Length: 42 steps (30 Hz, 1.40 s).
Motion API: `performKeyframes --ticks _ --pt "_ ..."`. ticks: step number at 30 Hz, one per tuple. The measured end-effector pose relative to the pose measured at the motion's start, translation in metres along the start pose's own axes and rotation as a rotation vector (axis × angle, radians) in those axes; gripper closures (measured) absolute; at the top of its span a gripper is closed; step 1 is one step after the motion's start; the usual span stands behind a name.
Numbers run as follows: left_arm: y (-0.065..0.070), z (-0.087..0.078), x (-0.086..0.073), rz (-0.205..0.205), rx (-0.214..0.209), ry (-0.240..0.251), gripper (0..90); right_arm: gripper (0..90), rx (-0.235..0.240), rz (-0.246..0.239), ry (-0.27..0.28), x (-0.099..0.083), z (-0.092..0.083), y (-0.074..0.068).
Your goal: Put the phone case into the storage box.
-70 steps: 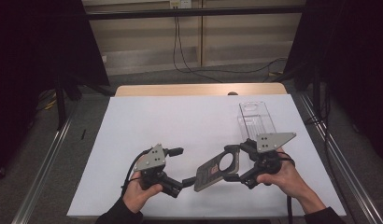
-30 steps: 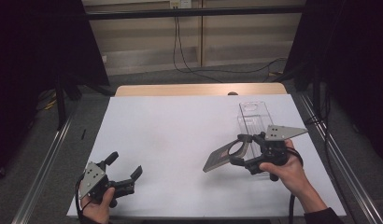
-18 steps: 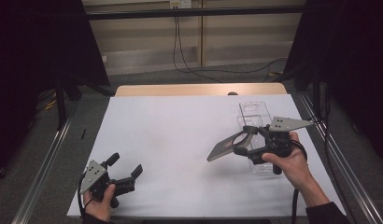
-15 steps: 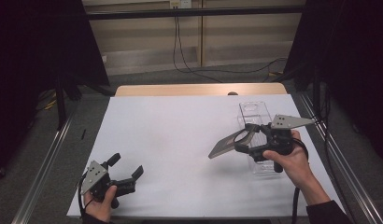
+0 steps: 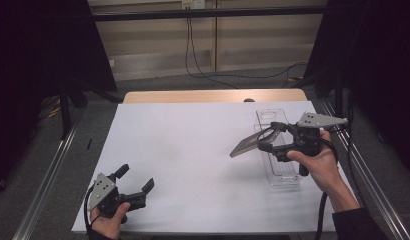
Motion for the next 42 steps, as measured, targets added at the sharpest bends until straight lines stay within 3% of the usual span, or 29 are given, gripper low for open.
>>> performKeyframes --ticks 10,17,19,28,32,40,42 --pt "0.000 0.000 0.001 0.014 0.005 0.003 1.6 11.9 -0.068 0.022 0.006 0.012 -0.003 0.014" --pt "0.004 0.000 0.000 0.007 -0.002 -0.017 1.6 11.9 -0.120 0.014 0.007 0.023 -0.011 0.025" --pt "0.005 0.001 -0.001 0.022 -0.008 -0.020 1.7 12.0 -0.128 0.012 0.007 0.026 -0.012 0.027" --pt "0.003 0.002 -0.002 0.002 -0.012 -0.014 2.4 12.0 -0.181 0.015 0.049 0.036 -0.016 0.037" --pt "0.002 0.002 -0.002 0.020 0.001 -0.007 2.6 11.9 -0.209 0.007 0.048 0.038 -0.018 0.042" --pt "0.001 0.003 -0.003 0.036 -0.007 -0.018 2.6 12.0 -0.293 0.021 0.039 0.041 -0.020 0.059" --pt "0.002 0.003 -0.004 0.024 -0.009 -0.017 2.6 12.0 -0.311 0.017 0.031 0.041 -0.020 0.063"
Point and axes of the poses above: each handheld gripper's, and its own axes: z roughly forward along the jaws, x roughly out of its top, y roughly to its right, the point moved 7 cm from there along z, roughly forward along the jaws, and after that the axes turned 11 degrees about y, right-handed, at the moved point
